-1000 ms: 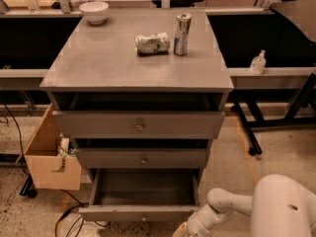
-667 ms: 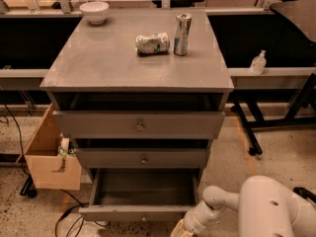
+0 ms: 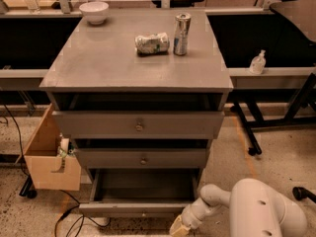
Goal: Close bottom drawer
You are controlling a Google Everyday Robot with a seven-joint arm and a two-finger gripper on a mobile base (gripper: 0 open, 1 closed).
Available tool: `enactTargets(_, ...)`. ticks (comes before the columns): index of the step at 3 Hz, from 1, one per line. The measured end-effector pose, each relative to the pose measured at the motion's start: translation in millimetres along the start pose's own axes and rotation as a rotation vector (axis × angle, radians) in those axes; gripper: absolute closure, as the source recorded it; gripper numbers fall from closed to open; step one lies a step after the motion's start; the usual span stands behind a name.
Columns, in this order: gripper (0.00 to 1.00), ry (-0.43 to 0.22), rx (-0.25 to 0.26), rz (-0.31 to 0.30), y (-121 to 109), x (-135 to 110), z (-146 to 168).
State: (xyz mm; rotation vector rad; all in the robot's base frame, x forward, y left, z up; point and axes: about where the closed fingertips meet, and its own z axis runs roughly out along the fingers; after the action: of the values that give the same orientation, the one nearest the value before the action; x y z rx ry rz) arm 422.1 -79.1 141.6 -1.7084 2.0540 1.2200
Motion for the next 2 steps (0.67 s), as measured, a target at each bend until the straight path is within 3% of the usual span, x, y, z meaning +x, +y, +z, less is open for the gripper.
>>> enactTargets(1,1.00,-0.002,0.033,-0.023,-23.1,2.3,5.0)
enactTargets(2,1.00,-0.002,0.034,-0.023,-22.3,2.6,4.9)
